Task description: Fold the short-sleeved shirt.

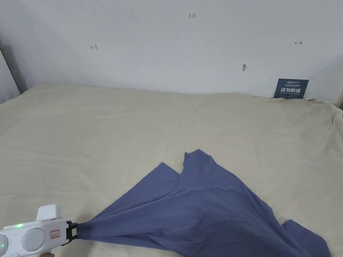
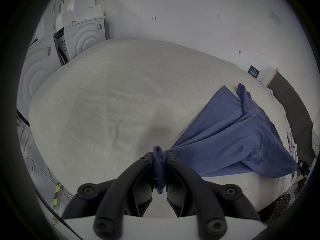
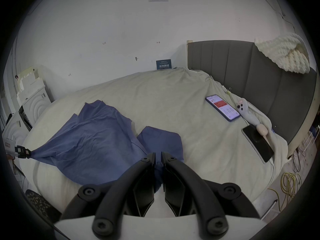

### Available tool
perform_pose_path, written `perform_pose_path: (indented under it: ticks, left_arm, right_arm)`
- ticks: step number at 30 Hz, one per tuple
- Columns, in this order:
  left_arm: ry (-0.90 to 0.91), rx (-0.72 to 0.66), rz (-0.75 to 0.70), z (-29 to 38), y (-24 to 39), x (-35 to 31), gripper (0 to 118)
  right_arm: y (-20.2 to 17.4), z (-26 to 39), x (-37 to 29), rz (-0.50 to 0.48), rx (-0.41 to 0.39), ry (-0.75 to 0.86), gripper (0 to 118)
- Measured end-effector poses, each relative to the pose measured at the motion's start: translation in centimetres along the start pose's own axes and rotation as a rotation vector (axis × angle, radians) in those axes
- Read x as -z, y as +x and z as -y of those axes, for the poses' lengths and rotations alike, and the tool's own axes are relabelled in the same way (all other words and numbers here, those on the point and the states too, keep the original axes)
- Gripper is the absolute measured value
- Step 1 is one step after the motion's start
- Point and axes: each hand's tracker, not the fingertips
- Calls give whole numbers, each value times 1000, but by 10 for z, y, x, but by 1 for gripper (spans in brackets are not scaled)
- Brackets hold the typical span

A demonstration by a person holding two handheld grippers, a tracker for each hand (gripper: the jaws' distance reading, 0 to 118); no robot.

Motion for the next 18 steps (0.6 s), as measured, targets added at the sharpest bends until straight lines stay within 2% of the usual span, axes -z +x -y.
perform_pose_path:
  ticks: [8,15,18]
  left_arm:
    - [-44,-7,-22,34,-16,-5,11]
    - [-90,22,-61,51,-6,-7,11]
    - [-111,38,-78,55,-1,0,11]
  right_arm:
    - [20,37,-6,18,36,-88,6]
    - [41,67,33,56,83,-197,6]
    - [34,72,39,76,91,-254,6]
